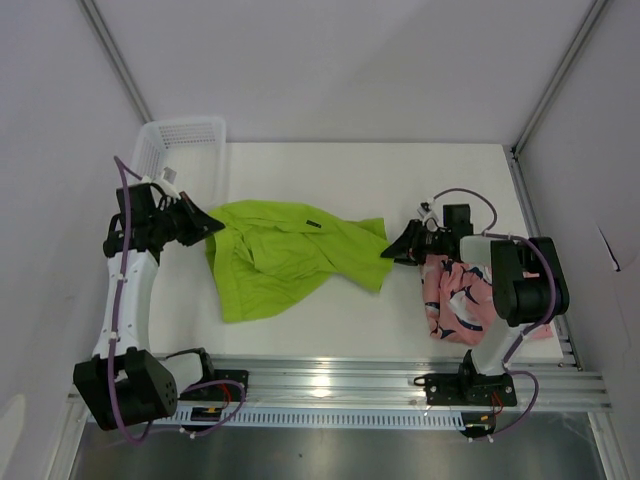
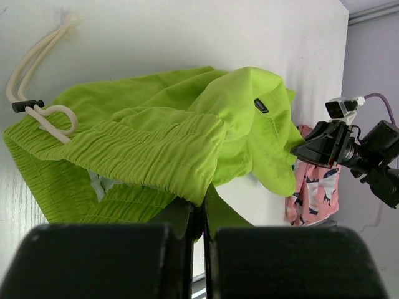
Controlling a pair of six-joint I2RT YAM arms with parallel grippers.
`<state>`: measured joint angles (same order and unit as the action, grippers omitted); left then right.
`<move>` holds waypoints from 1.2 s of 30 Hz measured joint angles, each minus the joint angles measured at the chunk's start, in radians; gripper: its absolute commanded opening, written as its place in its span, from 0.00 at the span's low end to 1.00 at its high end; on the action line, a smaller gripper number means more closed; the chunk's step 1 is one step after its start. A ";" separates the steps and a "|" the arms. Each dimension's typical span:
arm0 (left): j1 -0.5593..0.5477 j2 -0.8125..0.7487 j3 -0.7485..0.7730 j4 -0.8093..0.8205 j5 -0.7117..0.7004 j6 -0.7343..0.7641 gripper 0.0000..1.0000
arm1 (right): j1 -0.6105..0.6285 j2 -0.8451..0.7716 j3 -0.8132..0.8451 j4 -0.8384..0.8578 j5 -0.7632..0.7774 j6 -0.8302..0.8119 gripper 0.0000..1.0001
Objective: Fold and stack the shorts
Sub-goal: Flatten the shorts out
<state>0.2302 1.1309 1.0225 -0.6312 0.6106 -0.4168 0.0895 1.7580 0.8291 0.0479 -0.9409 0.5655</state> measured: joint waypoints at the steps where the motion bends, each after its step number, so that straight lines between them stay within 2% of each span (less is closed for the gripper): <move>1: 0.000 -0.002 0.000 0.000 -0.002 0.000 0.00 | 0.002 0.000 -0.012 0.029 -0.008 0.011 0.31; 4: 0.000 -0.008 0.000 0.000 -0.004 0.000 0.00 | 0.009 0.000 -0.040 0.116 -0.032 0.055 0.35; 7: 0.000 -0.014 0.000 0.000 -0.005 0.000 0.00 | 0.015 0.000 -0.060 0.200 -0.056 0.100 0.33; 10: 0.000 -0.019 0.000 0.000 -0.005 0.000 0.00 | 0.022 0.000 -0.067 0.248 -0.069 0.135 0.00; 21: -0.001 -0.037 0.000 -0.006 -0.003 0.000 0.00 | -0.018 -0.019 -0.045 0.295 -0.063 0.225 0.00; 23: -0.001 -0.039 0.000 -0.008 -0.002 0.000 0.00 | -0.037 -0.016 -0.037 0.333 -0.068 0.265 0.24; 25: -0.001 -0.041 0.000 -0.008 -0.001 -0.001 0.00 | -0.053 -0.007 -0.035 0.383 -0.073 0.309 0.41; 30: -0.001 -0.048 0.000 -0.008 0.002 0.000 0.00 | -0.047 0.013 -0.040 0.472 -0.081 0.370 0.45; 36: -0.001 -0.051 0.000 -0.008 0.003 0.000 0.00 | -0.008 0.013 -0.067 0.479 -0.066 0.362 0.47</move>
<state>0.2291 1.0794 1.0222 -0.6388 0.6132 -0.4171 0.0814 1.7706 0.7624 0.5270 -1.0065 0.9279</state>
